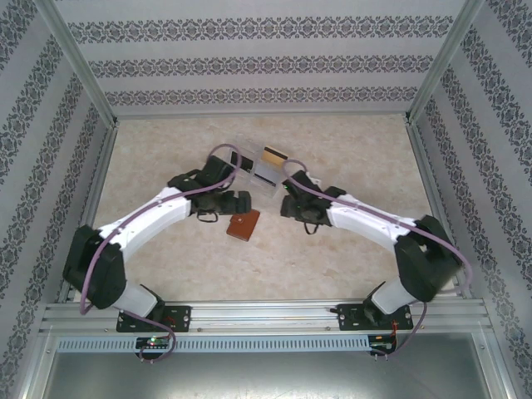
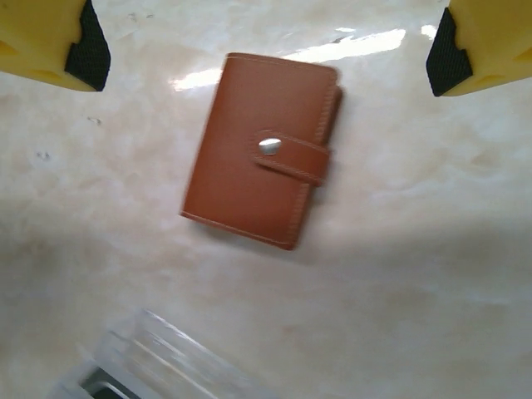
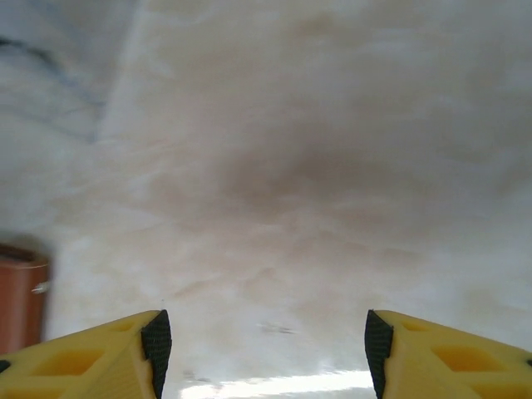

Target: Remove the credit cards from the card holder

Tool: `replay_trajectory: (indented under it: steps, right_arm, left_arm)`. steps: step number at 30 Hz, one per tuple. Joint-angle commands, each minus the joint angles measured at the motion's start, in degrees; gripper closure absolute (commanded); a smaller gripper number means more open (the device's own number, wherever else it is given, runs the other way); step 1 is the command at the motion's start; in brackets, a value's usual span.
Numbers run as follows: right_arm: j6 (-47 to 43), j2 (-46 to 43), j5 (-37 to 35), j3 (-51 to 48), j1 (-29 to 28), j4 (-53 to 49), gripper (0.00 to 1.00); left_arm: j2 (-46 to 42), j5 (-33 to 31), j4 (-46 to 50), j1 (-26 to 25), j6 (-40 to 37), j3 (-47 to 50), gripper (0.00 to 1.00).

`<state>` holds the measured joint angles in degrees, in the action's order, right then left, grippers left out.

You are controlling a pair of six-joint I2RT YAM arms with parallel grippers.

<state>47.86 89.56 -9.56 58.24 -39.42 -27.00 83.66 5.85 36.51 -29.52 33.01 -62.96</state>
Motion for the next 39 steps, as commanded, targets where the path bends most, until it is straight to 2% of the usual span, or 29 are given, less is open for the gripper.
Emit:
replay_trajectory:
  steps: [1,5,12,18,24,28,33,37,39]
  right_arm:
    - [-2.6,6.9,1.5,7.0,-4.1,-1.1,0.35]
    - [-3.6,15.6,2.5,16.8,-7.1,-5.0,0.34]
    - [-3.1,26.3,2.4,29.6,-8.2,-12.4,0.31]
    - [-1.9,30.4,1.4,33.3,-8.2,-15.3,0.3]
    - [-0.3,33.2,0.7,34.7,-8.0,-18.2,0.31]
    - [3.2,31.1,-3.4,30.5,-7.7,-21.3,0.33]
    - [9.1,21.5,-6.5,18.5,-7.6,-18.5,0.37]
    - [5.3,17.7,-6.6,18.9,-9.1,-18.3,0.36]
    - [0.4,17.0,-4.3,20.3,-9.6,-16.1,0.31]
  left_arm:
    - [-5.1,1.5,-0.4,5.0,2.4,4.4,0.01]
    - [-9.5,1.2,1.2,10.2,2.5,7.1,0.01]
    - [-10.5,1.5,2.3,15.1,-0.8,7.2,0.01]
    - [-10.5,3.1,0.6,18.5,-1.3,8.2,0.01]
    - [-10.7,4.0,0.2,18.9,-1.4,8.2,0.01]
    - [-10.1,4.9,-1.0,19.0,-0.8,8.8,0.01]
    - [-9.7,4.8,-2.6,18.9,-0.4,9.4,0.01]
    - [-9.2,3.2,-2.6,19.0,-0.6,9.0,0.01]
    - [-9.3,2.5,-2.2,19.0,-1.0,9.1,0.01]
